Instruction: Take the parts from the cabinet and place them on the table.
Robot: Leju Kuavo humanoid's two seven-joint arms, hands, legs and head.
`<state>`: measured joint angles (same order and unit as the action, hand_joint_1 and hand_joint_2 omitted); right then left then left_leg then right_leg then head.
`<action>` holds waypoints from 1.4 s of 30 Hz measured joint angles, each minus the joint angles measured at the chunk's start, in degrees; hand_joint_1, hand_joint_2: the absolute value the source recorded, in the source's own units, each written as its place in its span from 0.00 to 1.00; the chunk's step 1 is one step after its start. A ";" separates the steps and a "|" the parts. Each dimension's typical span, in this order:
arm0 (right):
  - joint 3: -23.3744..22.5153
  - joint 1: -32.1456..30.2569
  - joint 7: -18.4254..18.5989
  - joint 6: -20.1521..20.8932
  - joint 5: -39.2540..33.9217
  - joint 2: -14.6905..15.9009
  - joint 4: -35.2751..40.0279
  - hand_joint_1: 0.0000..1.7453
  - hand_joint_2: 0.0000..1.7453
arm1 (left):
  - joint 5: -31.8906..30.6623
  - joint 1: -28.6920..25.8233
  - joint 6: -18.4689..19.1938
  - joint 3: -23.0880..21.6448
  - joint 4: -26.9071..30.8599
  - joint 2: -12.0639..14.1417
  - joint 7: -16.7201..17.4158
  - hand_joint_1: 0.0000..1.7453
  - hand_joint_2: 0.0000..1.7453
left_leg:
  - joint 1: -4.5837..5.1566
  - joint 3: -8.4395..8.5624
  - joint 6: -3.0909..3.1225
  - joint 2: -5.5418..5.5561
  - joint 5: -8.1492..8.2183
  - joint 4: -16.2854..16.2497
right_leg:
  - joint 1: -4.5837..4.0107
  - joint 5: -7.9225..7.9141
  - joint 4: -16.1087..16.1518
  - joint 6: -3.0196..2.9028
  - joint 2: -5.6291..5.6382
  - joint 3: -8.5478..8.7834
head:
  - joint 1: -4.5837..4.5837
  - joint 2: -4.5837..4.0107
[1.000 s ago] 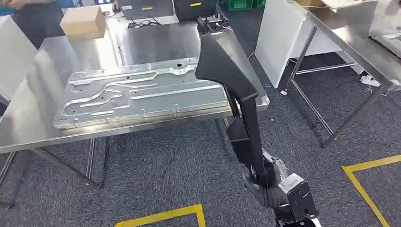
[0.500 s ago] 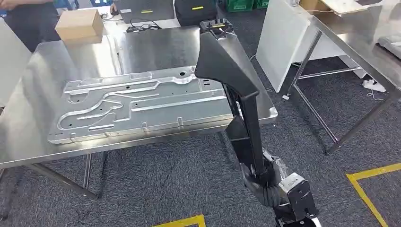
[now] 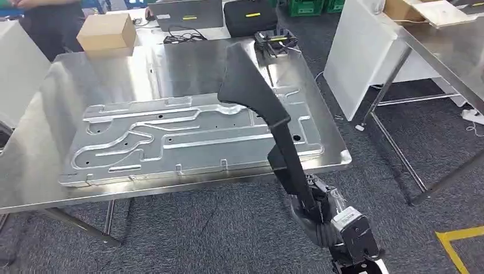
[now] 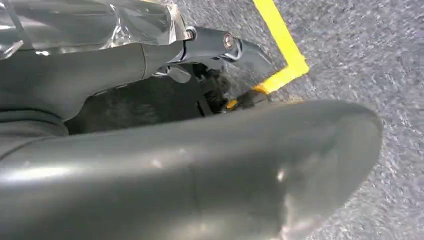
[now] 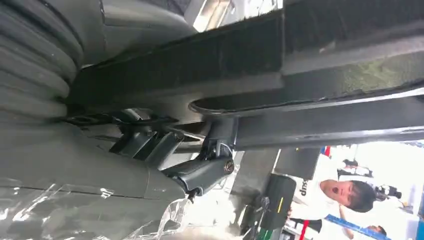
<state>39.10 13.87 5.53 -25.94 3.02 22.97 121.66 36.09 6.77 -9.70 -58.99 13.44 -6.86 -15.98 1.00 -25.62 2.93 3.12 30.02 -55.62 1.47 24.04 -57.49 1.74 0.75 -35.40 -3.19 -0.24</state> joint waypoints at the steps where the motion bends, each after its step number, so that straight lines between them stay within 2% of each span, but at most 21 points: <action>1: 0.09 0.37 0.09 0.09 0.13 -0.07 0.00 1.00 1.00 | 0.09 -0.03 0.04 -0.02 0.00 0.00 -0.02 0.00 0.00 | 0.03 -0.54 -0.37 -1.15 0.26 -1.76 | -0.01 0.49 0.24 -0.34 -0.44 0.83 | 0.00 0.00; 5: 0.20 1.08 0.46 0.26 0.20 -0.07 0.00 1.00 1.00 | 0.22 -0.03 0.31 -0.04 0.00 0.00 -0.04 0.00 0.00 | -0.58 -11.44 -1.73 -2.19 5.42 -17.72 | -0.17 2.46 0.27 -0.69 -2.12 2.69 | -0.24 0.00; 7: 0.37 1.19 0.70 0.42 0.20 -0.07 -0.07 1.00 1.00 | 0.30 0.02 0.44 -0.07 0.00 0.00 -0.11 0.00 0.00 | -0.53 -13.52 -1.58 -2.30 3.97 -17.34 | -0.26 3.78 0.27 -0.58 -3.00 4.38 | -0.24 0.00; 9: 0.66 1.71 0.98 0.57 0.24 -0.07 -0.09 1.00 1.00 | 0.35 -0.03 0.52 -0.07 0.00 0.00 0.04 0.00 0.00 | -0.19 -11.60 -0.57 -2.93 -2.33 -8.79 | -0.49 5.24 0.31 -0.48 -3.86 6.53 | -0.24 0.00; 10: 0.76 1.95 1.05 0.57 0.26 -0.07 -0.09 1.00 1.00 | 0.37 -0.15 0.61 -0.07 0.00 0.02 0.04 0.00 0.00 | 0.26 -10.58 0.34 -4.04 -6.42 -4.11 | -0.52 5.91 0.45 -0.43 -4.22 7.30 | -0.22 0.00; 11: 0.79 2.01 1.07 0.57 0.28 -0.04 -0.15 1.00 1.00 | 0.39 -0.19 0.63 -0.07 -0.04 0.13 0.04 0.00 0.00 | 0.88 -10.59 1.14 -5.91 -7.98 -2.32 | -0.52 6.35 0.53 -0.27 -4.47 7.84 | -0.26 0.00; 12: 0.85 2.42 1.22 0.59 0.31 -0.09 -0.28 1.00 1.00 | 0.55 -0.18 0.63 -0.09 -0.07 0.04 0.13 0.00 0.00 | 1.47 -10.69 1.46 -5.81 -6.14 -1.66 | -0.58 6.57 1.01 0.15 -4.75 7.86 | -0.26 0.00; 15: 1.09 2.64 1.92 0.74 0.44 -0.09 -0.37 1.00 1.00 | 0.52 -0.27 0.72 -0.11 -0.09 0.00 0.13 0.00 0.00 | 1.23 -8.62 2.25 -4.85 -6.55 -0.28 | -0.62 6.49 1.00 0.99 -5.01 9.55 | -0.22 0.00; 17: 1.18 3.32 2.86 1.09 0.67 -0.04 -0.46 1.00 1.00 | 0.52 -0.17 0.87 -0.11 -0.09 -0.15 0.22 0.00 0.00 | 0.66 -6.05 2.42 -4.34 -6.28 1.03 | -0.36 7.20 -2.01 1.20 -2.82 8.73 | -0.20 0.00; 21: 1.49 5.17 5.25 1.88 1.14 0.24 -0.70 1.00 1.00 | 0.31 0.06 1.16 -0.18 -0.09 -0.26 0.66 0.00 0.00 | 0.45 -4.08 2.66 -3.17 -4.60 1.11 | -0.31 11.80 -15.82 1.79 -1.22 -2.16 | -0.07 0.00; 23: 2.01 6.57 7.06 2.69 1.82 0.39 -0.98 1.00 1.00 | -0.24 0.09 1.40 -0.39 -0.09 -0.33 0.87 0.00 0.00 | 0.24 -2.71 2.41 -2.36 -3.56 1.05 | -0.20 8.71 -12.26 2.02 -1.23 -2.93 | -0.04 0.00; 25: 2.67 9.72 9.60 3.61 3.37 0.66 -1.57 1.00 1.00 | -0.79 0.21 1.84 -1.12 -0.09 -0.35 1.01 0.00 0.00 | -0.01 -1.02 1.65 -1.93 -2.08 1.01 | 0.13 0.08 -2.70 2.53 -1.21 -1.14 | -0.07 0.00; 26: 3.02 11.56 10.67 3.87 4.24 0.79 -2.30 1.00 1.00 | -0.98 0.26 2.12 -1.36 -0.13 -0.31 1.03 0.00 0.00 | 0.13 -0.89 1.24 -1.86 -1.52 0.81 | 0.16 -1.47 -0.84 2.59 -0.90 -1.26 | -0.02 0.00; 27: 3.30 13.66 11.92 4.13 4.85 0.85 -2.89 1.00 1.00 | -0.92 0.40 2.30 -1.53 -0.13 -0.35 1.20 0.00 0.00 | 0.22 -1.14 0.94 -1.78 -1.23 0.40 | -0.19 0.45 -0.10 1.53 -0.81 -1.51 | 0.02 0.00; 28: 3.61 15.23 12.89 4.33 5.51 0.90 -3.45 1.00 1.00 | -0.90 0.51 2.58 -1.62 -0.15 -0.33 1.29 0.00 0.00 | 0.25 -1.57 0.80 -1.82 -0.91 0.39 | -0.15 -0.92 -0.44 0.90 -0.82 -1.52 | 0.00 0.00; 31: 4.24 19.80 15.46 4.59 9.54 0.90 -4.55 1.00 1.00 | -0.79 0.70 3.17 -1.95 -0.15 -0.26 1.35 0.00 0.00 | 0.20 -1.16 0.17 -1.89 0.00 0.39 | 0.23 -0.24 -0.34 0.10 -0.97 -1.09 | 0.09 0.00; 34: 6.14 26.13 21.19 7.81 24.06 1.01 -6.98 1.00 1.00 | -0.79 1.03 3.76 -2.71 -0.15 -0.31 1.55 0.00 0.00 | -0.55 -8.01 -1.26 -2.30 2.88 -11.44 | 0.39 0.26 -0.28 -0.52 -0.68 -0.76 | -0.24 0.00; 36: 7.06 28.63 23.72 10.15 31.31 1.07 -8.51 1.00 1.00 | -0.76 1.07 3.63 -2.97 -0.15 -0.31 1.55 0.00 0.00 | -0.75 -13.16 -1.48 -2.48 5.04 -18.42 | 0.26 0.83 -0.28 -0.74 -0.57 -0.20 | -0.22 0.00; 38: 8.09 30.53 25.49 12.79 35.57 1.31 -9.88 1.00 1.00 | 0.27 1.24 2.82 -2.97 -0.15 -0.31 0.81 0.00 0.00 | -0.57 -13.94 -0.81 -2.54 1.67 -16.08 | -0.19 1.50 -0.26 -0.77 -0.49 0.88 | -0.22 0.00; 41: 9.38 33.58 27.26 17.53 43.39 2.17 -11.00 1.00 1.00 | 3.04 1.36 1.77 -2.84 -0.20 -0.09 -1.14 0.00 0.00 | 1.49 -10.21 3.11 -2.93 -8.22 -1.79 | -0.60 2.29 0.05 -0.81 -0.52 2.32 | -0.20 0.00; 42: 9.73 34.48 27.41 18.76 44.79 2.67 -11.21 1.00 1.00 | 3.65 1.57 1.31 -2.73 -0.20 -0.22 -1.82 0.00 0.00 | 1.73 -9.75 3.40 -2.90 -6.71 -0.82 | -1.41 2.30 0.17 -0.78 -0.18 2.36 | -0.13 0.00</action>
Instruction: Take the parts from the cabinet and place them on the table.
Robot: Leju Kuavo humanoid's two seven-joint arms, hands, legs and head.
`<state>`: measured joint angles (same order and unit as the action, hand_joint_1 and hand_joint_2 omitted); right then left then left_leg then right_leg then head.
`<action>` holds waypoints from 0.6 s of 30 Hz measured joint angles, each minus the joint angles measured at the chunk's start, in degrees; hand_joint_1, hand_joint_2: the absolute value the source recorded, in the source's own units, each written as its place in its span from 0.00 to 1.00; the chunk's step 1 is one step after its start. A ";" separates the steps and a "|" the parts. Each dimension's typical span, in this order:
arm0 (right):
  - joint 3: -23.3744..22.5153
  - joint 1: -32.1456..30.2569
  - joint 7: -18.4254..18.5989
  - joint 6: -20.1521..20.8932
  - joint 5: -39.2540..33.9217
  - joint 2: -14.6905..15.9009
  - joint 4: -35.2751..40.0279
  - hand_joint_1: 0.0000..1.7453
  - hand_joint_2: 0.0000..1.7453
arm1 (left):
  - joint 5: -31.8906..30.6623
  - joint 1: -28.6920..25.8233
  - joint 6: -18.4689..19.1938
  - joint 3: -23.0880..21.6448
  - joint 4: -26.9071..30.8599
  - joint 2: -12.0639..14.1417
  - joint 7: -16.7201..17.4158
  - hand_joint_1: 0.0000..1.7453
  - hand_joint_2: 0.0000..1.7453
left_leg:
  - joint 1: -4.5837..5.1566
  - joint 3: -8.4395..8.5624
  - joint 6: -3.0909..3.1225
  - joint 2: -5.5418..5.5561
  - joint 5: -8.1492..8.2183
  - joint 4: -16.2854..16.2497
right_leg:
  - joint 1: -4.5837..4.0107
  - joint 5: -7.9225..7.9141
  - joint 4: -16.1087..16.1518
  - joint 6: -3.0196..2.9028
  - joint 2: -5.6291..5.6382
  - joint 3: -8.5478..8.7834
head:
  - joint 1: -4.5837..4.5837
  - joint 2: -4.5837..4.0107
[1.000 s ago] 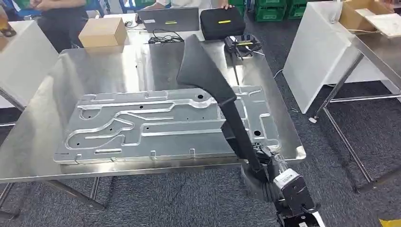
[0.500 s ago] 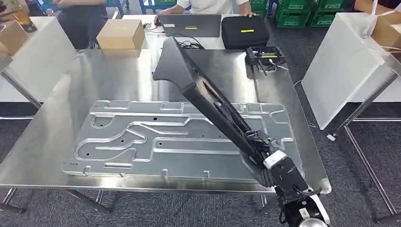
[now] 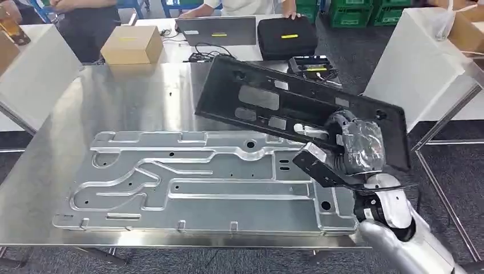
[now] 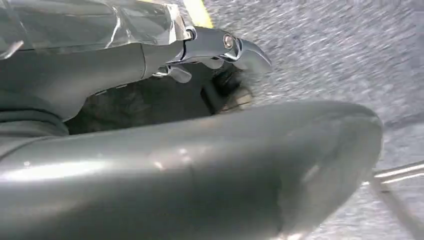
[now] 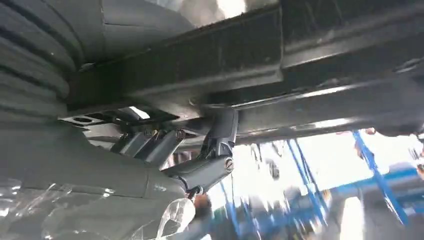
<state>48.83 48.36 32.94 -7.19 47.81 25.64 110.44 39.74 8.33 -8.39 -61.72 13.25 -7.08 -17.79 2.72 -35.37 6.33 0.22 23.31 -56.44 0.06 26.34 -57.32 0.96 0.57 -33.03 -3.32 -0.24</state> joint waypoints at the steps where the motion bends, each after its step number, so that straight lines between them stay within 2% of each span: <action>1: 0.41 0.54 0.26 1.28 1.80 0.52 -0.22 1.00 1.00 | 0.39 0.23 -0.85 0.11 0.00 -0.06 -1.17 0.00 0.00 | 0.01 0.76 -0.49 0.17 -0.22 0.62 | 0.46 0.18 0.00 0.04 -0.01 -0.36 | 0.02 0.00; 2: 0.68 0.90 0.22 2.19 3.24 0.76 -0.33 1.00 1.00 | 0.54 0.22 -1.58 0.20 0.00 -0.13 -2.63 0.00 0.00 | -0.11 0.65 -0.94 0.15 -0.83 0.76 | 0.68 0.23 0.06 0.15 -0.16 -0.23 | 0.07 0.00; 3: 1.18 1.50 -0.26 3.33 6.10 0.81 -0.46 1.00 1.00 | 0.94 0.19 -1.90 0.30 0.00 -0.22 -4.84 0.00 0.00 | 0.22 0.79 -0.71 0.19 -0.89 0.94 | 0.86 0.18 0.31 0.41 -0.29 0.00 | -0.02 0.00; 4: 1.49 2.11 -1.20 3.84 8.27 0.83 -0.44 1.00 1.00 | 1.35 0.27 -1.55 0.37 0.04 -0.30 -6.40 0.00 0.00 | -0.34 1.92 -0.63 0.12 -1.53 2.47 | 0.38 0.48 0.39 0.82 -0.15 0.08 | -0.04 0.00; 5: 1.68 2.16 -1.97 4.04 9.93 1.20 -0.46 1.00 1.00 | 1.64 0.42 -1.15 0.50 0.04 -0.46 -7.11 0.00 0.00 | -0.65 2.57 -1.06 0.00 -1.87 3.24 | 0.64 0.95 -0.53 0.97 -0.30 0.19 | -0.04 0.00; 6: 2.31 2.52 -3.80 4.02 12.53 1.33 -0.44 1.00 1.00 | 1.66 0.67 -0.15 0.65 0.04 -0.55 -8.04 0.00 0.00 | -0.93 3.06 -0.99 0.00 -1.85 3.75 | 0.58 2.45 -3.03 1.35 -0.26 -0.93 | 0.15 0.00; 8: 3.15 2.82 -6.28 3.60 15.21 1.38 -0.46 1.00 1.00 | 1.57 1.04 0.72 0.87 0.04 -0.65 -8.11 0.00 0.00 | -1.39 3.42 -0.96 0.06 -1.66 3.76 | 0.78 6.44 -11.75 1.96 -0.24 -5.41 | 0.24 0.00; 9: 3.67 2.79 -7.66 2.90 16.52 1.35 -0.46 1.00 1.00 | 1.37 1.18 1.10 0.90 0.04 -0.79 -8.06 0.00 0.00 | -1.65 3.48 -1.03 0.08 -1.52 3.75 | 1.06 7.47 -15.49 2.38 -0.25 -7.60 | 0.24 0.00; 10: 4.28 2.74 -8.99 2.02 17.93 1.27 -0.46 1.00 1.00 | 1.12 1.24 1.46 0.90 0.04 -0.83 -7.83 0.00 0.00 | -1.92 3.53 -1.27 0.11 -1.36 3.70 | 1.33 7.27 -16.67 2.70 -0.28 -8.54 | 0.24 0.00; 11: 4.96 2.64 -10.76 0.67 19.47 0.98 -0.48 1.00 1.00 | 0.76 1.29 1.79 0.90 0.04 -0.96 -7.54 0.00 0.00 | -2.37 3.76 -1.63 0.21 -1.16 3.65 | 1.87 5.42 -15.04 3.34 -0.34 -8.13 | 0.26 0.00; 13: 6.14 2.61 -13.63 -0.72 21.89 0.46 -0.48 1.00 1.00 | 0.22 1.46 2.30 0.90 0.04 -1.07 -7.34 0.00 0.00 | -3.42 3.85 -2.82 0.51 -0.40 2.75 | 2.88 0.28 -6.36 4.69 -0.41 -4.06 | 0.24 0.00; 14: 6.80 2.57 -15.24 -1.36 23.52 0.08 -0.48 1.00 1.00 | -0.09 1.54 2.71 0.90 0.04 -1.09 -7.10 0.00 0.00 | -3.75 3.54 -3.94 0.68 0.47 1.45 | 3.69 -1.55 -1.32 5.75 -0.47 -1.60 | 0.26 0.00; 15: 7.90 2.75 -17.21 -2.06 25.56 -0.45 -0.50 1.00 1.00 | -0.37 1.75 3.00 0.90 0.02 -0.98 -6.95 0.00 0.00 | -3.41 2.64 -4.72 0.86 1.47 0.01 | 3.34 -0.49 -0.87 5.50 0.38 -1.32 | 0.33 0.00; 16: 8.72 2.54 -19.86 -2.17 27.61 -1.38 -0.55 1.00 1.00 | -0.79 1.76 3.46 0.87 0.04 -1.18 -6.82 0.00 0.00 | -3.71 2.67 -4.77 0.87 1.60 -0.18 | 3.33 -0.39 -1.30 3.86 0.43 -1.58 | 0.24 0.00; 18: 11.18 1.63 -24.06 -2.10 30.68 -2.95 -0.72 1.00 1.00 | -0.99 1.74 3.98 0.87 0.04 -1.18 -6.75 0.00 0.00 | -3.62 2.94 -4.88 0.93 1.42 0.42 | 3.15 -0.31 -1.36 3.17 0.36 -1.66 | 0.22 0.00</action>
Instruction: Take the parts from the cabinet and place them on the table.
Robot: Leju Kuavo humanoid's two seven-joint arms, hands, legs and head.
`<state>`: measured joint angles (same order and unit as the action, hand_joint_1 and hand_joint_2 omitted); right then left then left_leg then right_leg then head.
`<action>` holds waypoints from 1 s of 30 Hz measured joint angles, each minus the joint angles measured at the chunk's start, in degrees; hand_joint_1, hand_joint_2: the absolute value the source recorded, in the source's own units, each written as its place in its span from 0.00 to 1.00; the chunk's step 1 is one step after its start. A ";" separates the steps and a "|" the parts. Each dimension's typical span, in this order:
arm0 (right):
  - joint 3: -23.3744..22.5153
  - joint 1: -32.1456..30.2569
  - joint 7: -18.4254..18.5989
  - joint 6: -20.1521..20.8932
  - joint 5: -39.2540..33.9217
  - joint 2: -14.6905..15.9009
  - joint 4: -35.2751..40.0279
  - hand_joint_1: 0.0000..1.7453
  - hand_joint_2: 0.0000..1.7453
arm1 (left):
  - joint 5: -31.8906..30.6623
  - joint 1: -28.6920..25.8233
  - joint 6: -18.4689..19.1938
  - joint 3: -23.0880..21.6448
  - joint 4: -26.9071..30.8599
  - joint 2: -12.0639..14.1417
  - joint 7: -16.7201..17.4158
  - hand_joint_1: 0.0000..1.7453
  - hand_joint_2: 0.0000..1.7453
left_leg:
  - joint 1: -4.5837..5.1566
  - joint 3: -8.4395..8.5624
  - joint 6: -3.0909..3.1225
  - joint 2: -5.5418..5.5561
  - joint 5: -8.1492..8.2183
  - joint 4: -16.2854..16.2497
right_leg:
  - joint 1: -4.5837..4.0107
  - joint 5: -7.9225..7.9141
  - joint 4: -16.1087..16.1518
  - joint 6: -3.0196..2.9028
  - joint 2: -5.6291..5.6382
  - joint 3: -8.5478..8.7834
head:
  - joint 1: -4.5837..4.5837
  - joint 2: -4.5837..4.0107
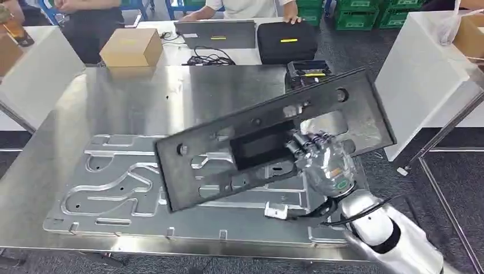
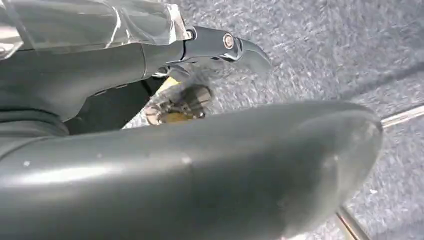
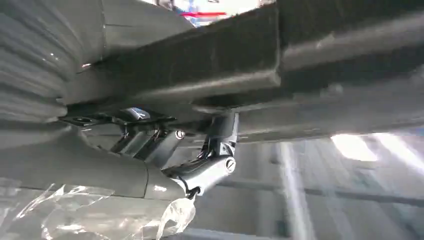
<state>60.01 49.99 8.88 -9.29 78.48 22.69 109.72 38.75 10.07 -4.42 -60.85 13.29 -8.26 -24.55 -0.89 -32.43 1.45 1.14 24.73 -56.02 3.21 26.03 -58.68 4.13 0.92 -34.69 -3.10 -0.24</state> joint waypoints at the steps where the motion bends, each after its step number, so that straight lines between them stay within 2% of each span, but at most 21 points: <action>1: 1.52 -0.41 -1.46 0.00 0.97 -1.06 -0.13 1.00 1.00 | -0.24 0.02 0.13 0.00 0.00 0.00 0.00 0.00 0.00 | -0.16 -0.06 -0.24 -0.07 0.15 -0.07 | 0.11 0.04 -0.14 -0.31 -0.02 -0.10 | -0.04 0.00; 2: 3.06 -0.76 -3.00 -0.04 1.60 -2.23 -0.28 1.00 1.00 | -0.59 0.06 0.37 0.00 0.00 -0.07 -0.06 0.00 0.00 | -0.06 -0.54 -0.48 -0.26 1.19 -1.25 | -0.16 0.02 -0.04 -0.97 -0.20 -0.12 | -0.04 0.00; 3: 4.10 -1.30 -3.64 -0.11 1.89 -3.29 -0.46 1.00 1.00 | -0.63 0.13 0.42 -0.02 0.00 -0.09 -0.18 0.00 0.00 | -0.17 -1.96 -0.58 -0.39 2.87 -4.12 | -0.12 0.00 -0.02 -1.18 -0.25 -0.07 | -0.18 0.00; 5: 6.49 -2.00 -4.95 -0.46 1.80 -5.07 -0.89 1.00 1.00 | -0.72 0.16 0.35 -0.04 0.00 -0.13 -0.59 0.00 0.00 | -0.11 -6.89 -0.77 -0.63 6.84 -13.69 | -0.42 0.05 -0.02 -1.26 -0.45 -0.10 | -0.16 0.00; 7: 8.60 -2.22 -6.26 -0.74 1.51 -6.81 -1.64 1.00 1.00 | -0.72 0.16 0.20 -0.07 0.00 -0.13 -1.05 0.00 0.00 | 0.11 -10.07 -0.39 -0.64 7.67 -19.01 | -0.83 0.19 -0.03 -1.43 -0.61 -0.06 | -0.15 0.00; 8: 9.67 -2.28 -6.76 -0.77 1.25 -7.64 -2.10 1.00 1.00 | -0.65 0.16 0.15 -0.07 0.00 -0.13 -1.16 0.00 0.00 | 0.46 -9.94 0.24 -0.64 6.35 -17.95 | -1.15 0.26 -0.02 -1.53 -0.57 0.04 | -0.18 0.00; 10: 10.85 -2.36 -7.02 -0.77 1.14 -9.17 -2.89 1.00 1.00 | -0.57 0.16 0.15 -0.07 0.00 -0.13 -1.49 0.00 0.00 | 1.22 -6.89 2.07 -0.62 1.96 -10.56 | -1.78 0.41 0.09 -1.77 -0.50 0.37 | -0.18 0.00; 11: 11.13 -2.21 -6.79 -0.85 0.90 -10.10 -3.39 1.00 1.00 | -0.52 0.16 0.18 -0.07 0.00 -0.13 -1.64 0.00 0.00 | 2.21 -4.08 3.85 -0.57 -0.84 -4.49 | -2.07 0.45 0.34 -1.84 -0.46 0.71 | -0.18 0.00; 12: 11.26 -2.13 -6.33 -1.14 0.64 -10.48 -3.89 1.00 1.00 | -0.37 0.17 0.22 -0.07 -0.02 0.11 -1.64 0.00 0.00 | 3.09 -2.60 5.66 -0.50 -1.53 -0.89 | -1.69 0.41 0.57 -1.90 -0.47 0.86 | -0.11 0.00; 13: 11.54 -1.90 -5.93 -1.42 0.51 -10.80 -4.39 1.00 1.00 | -0.26 0.09 0.26 -0.07 0.00 -0.04 -1.70 0.00 0.00 | 3.18 -2.49 5.63 -0.84 -1.75 -0.61 | -2.12 0.43 0.86 -1.85 -0.41 1.03 | -0.07 0.00; 16: 11.81 -1.82 -5.19 -1.77 -0.39 -11.35 -5.20 1.00 1.00 | 0.16 -0.16 0.28 -0.04 0.00 0.04 -1.90 0.00 0.00 | 3.74 -2.10 5.67 -0.71 -2.08 0.33 | -1.79 0.28 1.46 -1.44 -0.80 1.39 | -0.11 0.00; 17: 11.79 -1.87 -5.01 -1.79 -0.56 -11.30 -5.38 1.00 1.00 | 0.22 -0.23 0.28 -0.04 0.00 0.04 -1.92 0.00 0.00 | 2.66 -0.80 4.75 -0.85 -3.02 2.40 | -2.10 0.77 0.98 -1.32 -0.80 1.46 | -0.13 0.00; 18: 11.81 -1.81 -4.79 -1.88 -0.63 -11.31 -5.68 1.00 1.00 | 0.29 -0.25 0.28 -0.04 0.00 0.00 -2.03 0.00 0.00 | 2.89 -0.23 4.50 -0.75 -3.23 3.08 | -2.35 1.87 -0.54 -1.19 -0.78 0.95 | -0.11 0.00; 20: 11.85 -1.52 -4.27 -2.03 -0.78 -11.22 -6.14 1.00 1.00 | 0.42 -0.25 0.28 -0.04 0.00 0.00 -1.97 0.00 0.00 | 2.74 -0.07 4.48 -0.83 -3.30 3.16 | -2.33 6.27 -8.87 -1.04 -0.74 -2.93 | -0.04 0.00; 22: 11.87 -1.75 -3.16 -1.64 -1.28 -11.13 -6.71 1.00 1.00 | 0.74 -0.32 -0.06 -0.04 0.00 0.00 -1.97 0.00 0.00 | 2.80 -0.15 4.45 -0.82 -3.25 3.08 | -2.28 8.12 -15.15 -0.76 -0.74 -6.38 | -0.04 0.00; 23: 11.85 -1.80 -2.18 -1.34 -1.89 -10.81 -6.95 1.00 1.00 | 0.92 -0.33 -0.37 -0.04 0.00 0.02 -2.03 0.00 0.00 | 2.80 -0.10 4.41 -0.79 -3.22 3.07 | -2.23 7.01 -14.63 -0.64 -0.76 -6.38 | -0.04 0.00; 24: 11.68 -1.80 -1.16 -1.22 -2.47 -10.41 -7.06 1.00 1.00 | 1.25 -0.33 -0.66 -0.04 0.00 0.02 -2.21 0.00 0.00 | 2.78 -0.05 4.32 -0.74 -3.16 3.05 | -2.18 4.83 -11.43 -0.54 -0.77 -5.00 | -0.04 0.00; 26: 10.82 -1.79 0.76 -1.31 -2.92 -9.20 -7.10 1.00 1.00 | 2.01 -0.35 -0.85 -0.04 0.00 0.04 -2.87 0.00 0.00 | 2.70 0.02 3.84 -0.69 -2.82 2.54 | -2.08 -0.18 -1.11 -0.44 -0.87 0.07 | -0.04 0.00; 27: 10.19 -1.84 1.59 -1.29 -2.84 -8.45 -7.08 1.00 1.00 | 2.42 -0.41 -1.09 -0.04 0.00 0.13 -3.10 0.00 0.00 | 2.83 -0.13 3.44 -0.68 -2.52 2.08 | -2.04 -0.43 2.30 -0.59 -1.03 1.55 | -0.04 0.00; 28: 9.67 -1.84 2.26 -1.14 -2.64 -7.77 -6.91 1.00 1.00 | 2.97 -0.39 -1.29 -0.04 0.00 0.26 -3.26 0.00 0.00 | 3.20 -0.42 3.20 -0.64 -2.17 1.53 | -2.13 -0.57 2.45 -1.19 -0.76 1.68 | -0.04 0.00; 30: 8.13 -2.17 3.18 -0.48 -2.20 -5.71 -6.05 1.00 1.00 | 3.87 -0.42 -1.31 0.04 0.00 0.59 -3.61 0.00 0.00 | 3.16 -0.44 3.13 -0.71 -2.18 1.45 | -2.27 -0.72 2.40 -1.74 -0.62 1.56 | -0.07 0.00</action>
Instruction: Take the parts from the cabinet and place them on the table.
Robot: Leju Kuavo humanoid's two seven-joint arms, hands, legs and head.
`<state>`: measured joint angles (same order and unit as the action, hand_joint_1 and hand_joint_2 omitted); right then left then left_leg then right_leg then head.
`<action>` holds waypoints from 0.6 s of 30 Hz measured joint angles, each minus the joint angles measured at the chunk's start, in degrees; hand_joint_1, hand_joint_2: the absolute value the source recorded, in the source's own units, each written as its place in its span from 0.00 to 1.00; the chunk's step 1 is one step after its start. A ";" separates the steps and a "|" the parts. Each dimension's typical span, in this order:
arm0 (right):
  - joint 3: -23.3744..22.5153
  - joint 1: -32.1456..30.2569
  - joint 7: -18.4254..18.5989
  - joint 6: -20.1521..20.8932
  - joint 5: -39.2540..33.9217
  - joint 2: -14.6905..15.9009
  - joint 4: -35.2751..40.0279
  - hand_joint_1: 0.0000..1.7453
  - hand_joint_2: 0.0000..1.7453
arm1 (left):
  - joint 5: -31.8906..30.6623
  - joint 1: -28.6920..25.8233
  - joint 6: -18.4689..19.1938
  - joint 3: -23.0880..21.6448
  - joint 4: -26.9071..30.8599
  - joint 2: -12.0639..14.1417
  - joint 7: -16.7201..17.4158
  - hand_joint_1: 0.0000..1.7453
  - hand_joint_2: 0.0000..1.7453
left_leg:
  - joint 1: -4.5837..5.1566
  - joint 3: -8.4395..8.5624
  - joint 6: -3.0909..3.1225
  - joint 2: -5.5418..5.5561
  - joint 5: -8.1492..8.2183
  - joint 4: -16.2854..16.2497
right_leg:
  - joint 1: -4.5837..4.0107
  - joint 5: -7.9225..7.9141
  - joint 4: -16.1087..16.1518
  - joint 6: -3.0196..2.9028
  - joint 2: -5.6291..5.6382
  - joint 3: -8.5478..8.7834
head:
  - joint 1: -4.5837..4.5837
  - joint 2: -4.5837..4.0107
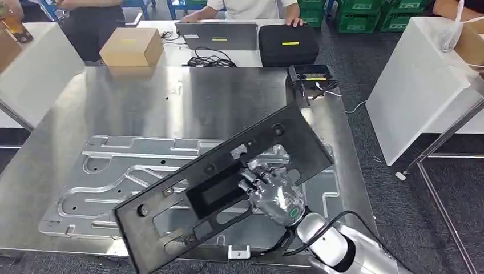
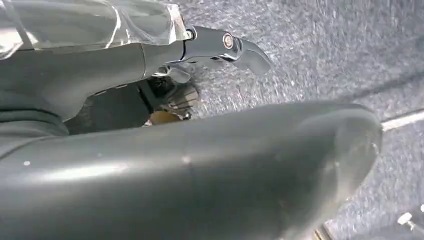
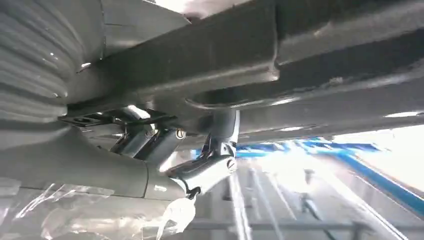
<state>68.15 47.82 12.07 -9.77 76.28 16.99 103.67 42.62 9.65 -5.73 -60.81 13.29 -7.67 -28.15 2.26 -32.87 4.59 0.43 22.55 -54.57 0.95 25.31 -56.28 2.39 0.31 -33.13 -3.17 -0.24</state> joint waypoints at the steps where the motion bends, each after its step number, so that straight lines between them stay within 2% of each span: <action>1: -0.56 0.00 0.07 0.70 0.11 0.76 0.30 1.00 1.00 | 0.17 -0.08 0.20 0.04 0.00 0.19 -0.11 0.00 0.00 | -0.09 -0.01 -0.03 -0.04 0.00 -0.05 | -0.06 -0.06 0.01 -0.20 0.03 -0.01 | 0.00 0.00; 2: -0.96 0.02 0.06 1.29 0.46 1.31 0.59 1.00 1.00 | 0.28 -0.08 0.39 0.07 0.00 0.50 -0.24 0.00 0.00 | -0.15 -0.12 -0.20 -0.04 0.34 -0.44 | 0.73 -0.27 0.21 -0.53 0.01 0.02 | 0.00 0.00; 3: -1.39 0.13 0.04 2.12 0.89 1.90 1.09 1.00 1.00 | 0.63 -0.05 0.63 0.18 0.00 0.76 -0.39 0.00 0.00 | -0.17 -0.79 -0.93 -0.01 1.58 -1.86 | 0.74 -0.33 0.21 -0.76 0.22 0.12 | -0.04 0.00; 4: -1.79 0.13 0.04 2.68 1.22 2.33 1.57 1.00 1.00 | 0.74 0.07 0.74 0.35 0.00 1.00 -0.48 0.00 0.00 | -0.55 -2.03 -1.62 -0.04 3.66 -5.09 | 0.84 -0.39 0.21 -0.88 0.22 0.10 | -0.02 0.00; 6: -2.32 0.09 0.04 3.37 1.79 3.01 2.25 1.00 1.00 | 1.00 0.34 0.70 0.57 0.00 1.57 -0.70 0.00 0.00 | -1.53 -6.29 -2.66 -0.07 8.06 -14.76 | 0.94 -0.41 0.20 -0.90 0.20 -0.04 | -0.02 0.00; 7: -2.49 -0.01 0.35 3.63 2.10 3.60 2.62 1.00 1.00 | 1.05 0.35 0.70 0.70 0.00 2.05 -0.92 0.00 0.00 | -1.98 -8.05 -2.97 -0.10 9.27 -18.72 | 0.98 -0.41 0.19 -0.90 0.20 -0.06 | -0.07 0.00; 8: -2.67 -0.26 0.92 3.85 2.43 4.15 3.00 1.00 1.00 | 1.18 0.31 0.68 0.81 0.00 2.38 -1.14 0.00 0.00 | -2.26 -8.47 -3.09 -0.11 8.95 -19.57 | 1.00 -0.40 0.19 -0.88 0.19 -0.03 | -0.02 0.00; 9: -3.04 -0.62 1.60 4.09 2.89 4.79 3.43 1.00 1.00 | 1.29 0.33 0.70 0.85 0.00 2.64 -1.40 0.00 0.00 | -2.40 -7.55 -3.11 -0.12 7.67 -17.70 | 1.02 -0.39 0.19 -0.86 0.19 0.02 | -0.04 0.00; 10: -3.39 -0.88 2.14 4.22 3.06 5.20 3.80 1.00 1.00 | 1.46 0.37 0.70 0.87 0.00 2.86 -1.44 0.00 0.00 | -2.46 -5.80 -3.05 -0.12 5.90 -14.27 | 1.02 -0.38 0.19 -0.84 0.19 0.08 | -0.02 0.00; 11: -3.91 -1.14 2.91 4.35 3.41 5.77 4.20 1.00 1.00 | 1.70 0.40 0.72 0.96 0.00 3.13 -1.44 0.00 0.00 | -2.45 -2.85 -2.81 -0.11 3.24 -8.41 | 1.03 -0.37 0.20 -0.83 0.23 0.20 | -0.04 0.00; 12: -4.67 -1.63 3.73 4.56 3.50 6.72 4.69 1.00 1.00 | 1.73 0.38 0.79 1.12 0.00 3.65 -1.29 0.00 0.00 | -2.34 0.56 -2.31 -0.07 0.63 -1.90 | 1.02 -0.36 0.25 -0.77 0.31 0.40 | -0.04 0.00; 13: -5.55 -2.28 4.40 4.65 3.58 7.56 5.16 1.00 1.00 | 1.70 0.40 0.90 1.31 0.00 3.91 -0.81 0.00 0.00 | -2.16 1.59 -2.28 -0.08 1.82 0.17 | 1.14 -0.44 0.61 -0.54 0.21 0.51 | -0.04 0.00; 14: -6.62 -2.95 4.98 4.79 3.61 8.68 5.57 1.00 1.00 | 1.62 0.24 0.98 1.40 0.00 4.26 -0.57 0.00 0.00 | -1.60 1.66 -2.09 -0.07 1.25 0.36 | 1.05 -0.58 0.83 0.04 0.25 0.51 | -0.04 0.00; 16: -7.96 -4.17 5.33 5.38 3.83 10.56 6.03 1.00 1.00 | 1.51 -0.26 1.14 1.42 0.00 4.90 0.42 0.00 0.00 | -1.30 1.48 -1.83 0.01 1.35 0.21 | 1.34 -0.74 1.01 0.76 0.22 0.55 | -0.02 0.00; 17: -8.65 -4.80 5.40 6.14 4.09 11.54 6.47 1.00 1.00 | 1.31 -0.53 1.31 1.42 0.00 5.29 1.07 0.00 0.00 | -1.22 1.64 -1.47 0.00 1.24 0.48 | 1.38 -1.00 1.67 1.33 0.22 0.94 | 0.00 0.00; 18: -9.36 -5.31 5.42 6.73 4.15 12.52 6.90 1.00 1.00 | 1.16 -0.72 1.38 1.44 0.00 5.51 1.42 0.00 0.00 | -1.70 2.49 -0.96 -0.03 0.53 1.76 | 1.22 -0.77 1.79 1.82 0.23 1.04 | 0.00 0.00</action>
<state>58.79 42.51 17.49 -3.04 80.43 29.50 110.57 43.78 8.93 -4.35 -59.36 13.29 -2.16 -26.73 0.56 -30.37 3.63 0.40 23.08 -52.81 2.16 24.55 -54.49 4.21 0.53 -32.09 -3.17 -0.24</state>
